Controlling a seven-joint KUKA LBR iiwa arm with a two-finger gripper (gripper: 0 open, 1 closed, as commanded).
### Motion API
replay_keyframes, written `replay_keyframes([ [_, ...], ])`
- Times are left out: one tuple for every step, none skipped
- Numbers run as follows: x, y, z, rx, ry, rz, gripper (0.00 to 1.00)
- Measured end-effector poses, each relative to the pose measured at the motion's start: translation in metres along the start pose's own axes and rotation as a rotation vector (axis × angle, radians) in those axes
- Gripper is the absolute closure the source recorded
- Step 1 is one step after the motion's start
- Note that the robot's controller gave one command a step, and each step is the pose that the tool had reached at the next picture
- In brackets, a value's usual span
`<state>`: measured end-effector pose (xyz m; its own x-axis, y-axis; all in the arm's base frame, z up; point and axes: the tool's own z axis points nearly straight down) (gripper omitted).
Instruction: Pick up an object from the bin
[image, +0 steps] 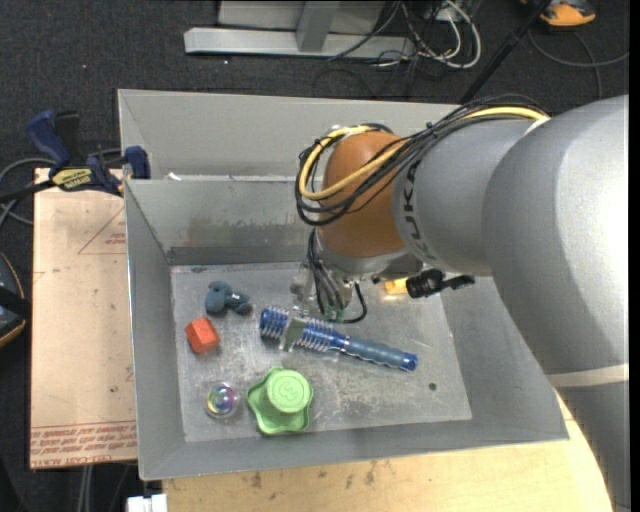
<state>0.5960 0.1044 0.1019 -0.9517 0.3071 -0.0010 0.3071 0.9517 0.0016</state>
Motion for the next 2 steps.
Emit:
replay_keyframes([
  [0.0028,-0.0013,0.0249,-0.006,-0.006,0.137,0.00],
  [0.0010,0.0003,0.0221,-0.004,-0.004,0.135,0.00],
])
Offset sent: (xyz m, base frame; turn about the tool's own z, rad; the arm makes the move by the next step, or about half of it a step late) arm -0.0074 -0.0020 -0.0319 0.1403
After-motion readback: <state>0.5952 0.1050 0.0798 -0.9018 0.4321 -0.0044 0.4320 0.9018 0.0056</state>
